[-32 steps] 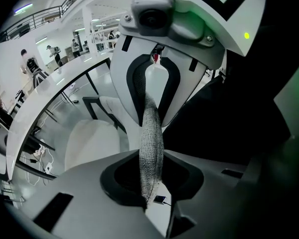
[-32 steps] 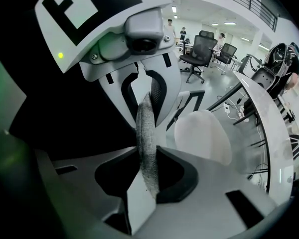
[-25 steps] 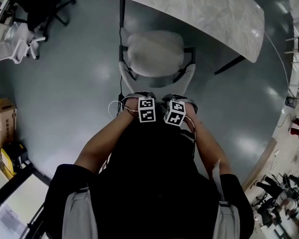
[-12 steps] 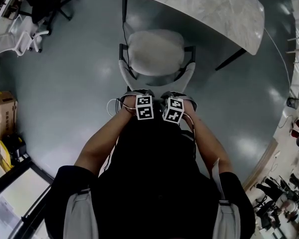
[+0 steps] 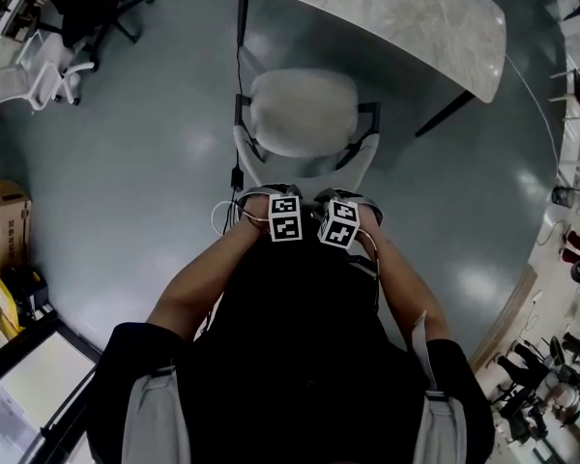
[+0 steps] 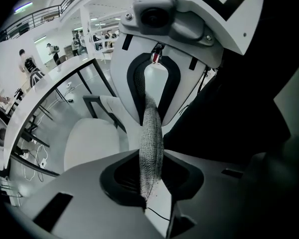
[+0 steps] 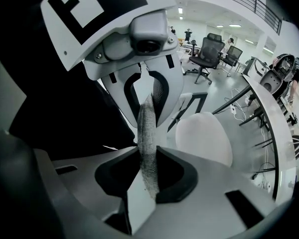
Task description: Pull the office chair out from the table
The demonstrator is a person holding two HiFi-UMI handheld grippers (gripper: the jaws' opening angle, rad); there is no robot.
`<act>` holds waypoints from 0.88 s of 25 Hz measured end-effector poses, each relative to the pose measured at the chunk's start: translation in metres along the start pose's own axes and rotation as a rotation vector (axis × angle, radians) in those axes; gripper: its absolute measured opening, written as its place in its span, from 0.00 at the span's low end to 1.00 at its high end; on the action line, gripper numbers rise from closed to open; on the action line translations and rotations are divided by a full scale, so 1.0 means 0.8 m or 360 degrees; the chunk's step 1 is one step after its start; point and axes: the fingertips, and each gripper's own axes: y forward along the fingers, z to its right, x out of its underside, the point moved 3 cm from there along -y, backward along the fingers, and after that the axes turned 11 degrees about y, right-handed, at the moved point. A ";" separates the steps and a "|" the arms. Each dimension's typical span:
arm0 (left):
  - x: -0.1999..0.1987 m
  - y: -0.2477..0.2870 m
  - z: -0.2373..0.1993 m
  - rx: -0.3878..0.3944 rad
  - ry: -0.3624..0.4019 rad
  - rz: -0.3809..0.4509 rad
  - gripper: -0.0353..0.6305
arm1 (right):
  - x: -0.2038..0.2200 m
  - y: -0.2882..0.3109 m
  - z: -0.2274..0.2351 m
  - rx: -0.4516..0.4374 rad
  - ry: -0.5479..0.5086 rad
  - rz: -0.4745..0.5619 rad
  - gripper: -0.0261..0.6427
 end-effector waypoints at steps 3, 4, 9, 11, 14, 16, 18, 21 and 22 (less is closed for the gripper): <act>0.000 0.001 0.011 0.0000 0.0009 0.0000 0.18 | 0.002 0.001 -0.012 -0.0002 0.0029 -0.0002 0.18; 0.002 0.001 0.015 0.0000 0.0007 0.0003 0.19 | 0.001 0.003 -0.016 0.0001 0.0037 -0.0002 0.18; 0.006 0.003 0.032 -0.0017 0.0011 0.0021 0.19 | -0.002 0.006 -0.033 0.0021 0.0078 0.0011 0.18; 0.006 0.004 0.032 -0.0036 0.0000 0.0033 0.19 | 0.000 0.006 -0.033 0.0048 0.0088 0.0023 0.18; 0.004 0.007 0.029 -0.0041 0.0005 0.0035 0.19 | 0.003 0.008 -0.031 0.0059 0.0116 0.0032 0.18; 0.000 0.008 0.025 -0.0039 0.0016 0.0036 0.19 | 0.006 0.006 -0.026 0.0057 0.0112 0.0030 0.18; -0.003 0.008 0.021 -0.0038 0.0023 0.0029 0.19 | 0.010 0.006 -0.021 0.0061 0.0111 0.0029 0.18; 0.005 0.008 0.028 -0.0035 -0.0004 0.0024 0.19 | 0.005 0.014 -0.027 0.0036 0.0137 0.0033 0.18; 0.009 0.007 0.031 -0.0038 -0.0016 0.0027 0.20 | 0.001 0.016 -0.031 0.0016 0.0143 0.0035 0.18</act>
